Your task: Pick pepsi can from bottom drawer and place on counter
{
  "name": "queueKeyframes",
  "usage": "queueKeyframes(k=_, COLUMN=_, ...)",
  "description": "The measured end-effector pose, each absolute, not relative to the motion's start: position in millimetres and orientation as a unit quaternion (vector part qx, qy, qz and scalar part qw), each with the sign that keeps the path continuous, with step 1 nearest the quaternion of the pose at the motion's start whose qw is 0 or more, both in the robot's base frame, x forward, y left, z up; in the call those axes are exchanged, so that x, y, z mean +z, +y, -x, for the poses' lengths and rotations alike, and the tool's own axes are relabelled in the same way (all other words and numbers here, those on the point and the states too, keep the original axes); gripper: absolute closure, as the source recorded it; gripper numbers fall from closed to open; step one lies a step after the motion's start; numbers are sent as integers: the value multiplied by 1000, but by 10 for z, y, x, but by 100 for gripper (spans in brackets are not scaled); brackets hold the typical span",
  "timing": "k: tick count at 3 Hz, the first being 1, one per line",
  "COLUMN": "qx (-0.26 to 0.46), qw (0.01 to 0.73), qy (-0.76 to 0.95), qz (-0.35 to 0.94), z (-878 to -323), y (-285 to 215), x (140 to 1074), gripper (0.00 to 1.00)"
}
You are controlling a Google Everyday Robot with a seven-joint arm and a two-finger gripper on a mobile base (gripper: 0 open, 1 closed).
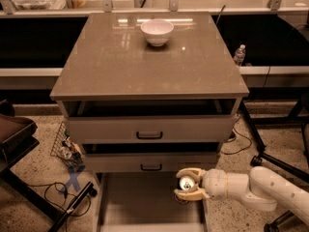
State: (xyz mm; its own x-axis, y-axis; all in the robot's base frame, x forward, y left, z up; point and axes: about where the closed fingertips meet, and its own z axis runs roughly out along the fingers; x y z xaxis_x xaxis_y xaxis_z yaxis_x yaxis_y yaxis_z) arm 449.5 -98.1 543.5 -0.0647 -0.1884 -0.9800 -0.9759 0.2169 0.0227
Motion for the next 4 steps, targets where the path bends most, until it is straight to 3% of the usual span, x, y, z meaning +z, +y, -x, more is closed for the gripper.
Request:
queueKeyframes(k=1, qx=404, qw=489, qy=615, qz=469, z=-4596, y=-891, x=5801, gripper=100)
queueKeyframes(k=4, qx=327, qw=500, qy=677, qz=430, z=-5105, y=-940, x=8124, gripper=100)
